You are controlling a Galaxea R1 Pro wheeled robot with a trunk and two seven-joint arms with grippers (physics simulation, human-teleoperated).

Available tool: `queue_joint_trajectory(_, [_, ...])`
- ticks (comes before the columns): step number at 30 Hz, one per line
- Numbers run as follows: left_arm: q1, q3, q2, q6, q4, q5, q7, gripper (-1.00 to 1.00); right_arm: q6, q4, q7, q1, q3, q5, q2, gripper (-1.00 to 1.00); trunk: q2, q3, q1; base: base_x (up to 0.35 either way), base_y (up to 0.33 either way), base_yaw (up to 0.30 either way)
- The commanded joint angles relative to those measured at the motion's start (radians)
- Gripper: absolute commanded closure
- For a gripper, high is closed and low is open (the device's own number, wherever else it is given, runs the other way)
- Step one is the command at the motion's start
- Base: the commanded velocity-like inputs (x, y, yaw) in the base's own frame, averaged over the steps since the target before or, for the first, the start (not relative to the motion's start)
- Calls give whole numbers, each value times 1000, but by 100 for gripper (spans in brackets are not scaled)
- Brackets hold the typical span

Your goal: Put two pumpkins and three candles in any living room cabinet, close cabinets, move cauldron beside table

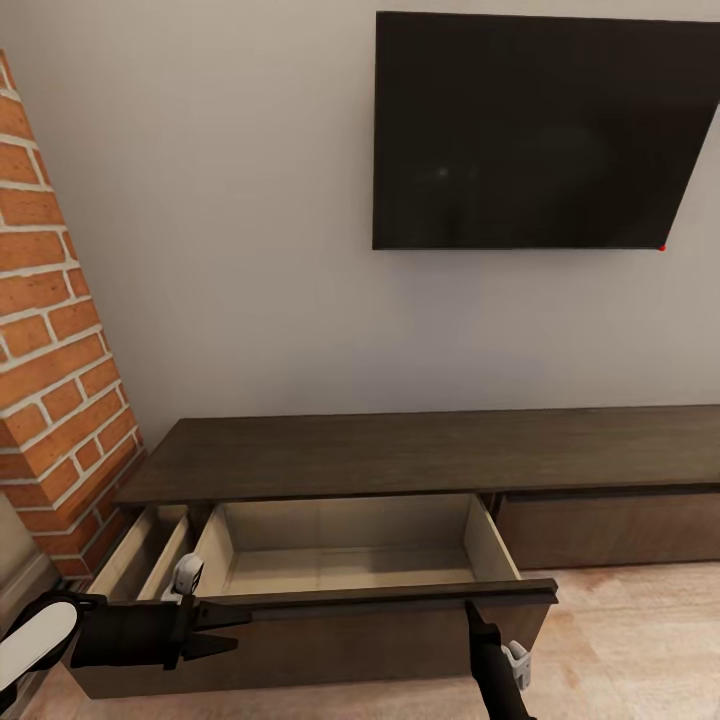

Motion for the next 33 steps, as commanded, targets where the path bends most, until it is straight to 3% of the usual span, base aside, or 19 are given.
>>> queue_joint_trajectory(1, [-2, -2, 1, 0, 1, -5, -8, -100, -10, -2, 9, -1, 37, 10, 1, 100, -1, -1, 0, -12, 0, 0])
queue_joint_trajectory(33, [-2, -2, 1, 0, 1, -5, -8, -100, -10, -2, 8, -1, 39, 10, 2, 100, -1, -1, 0, -30, 0, 0])
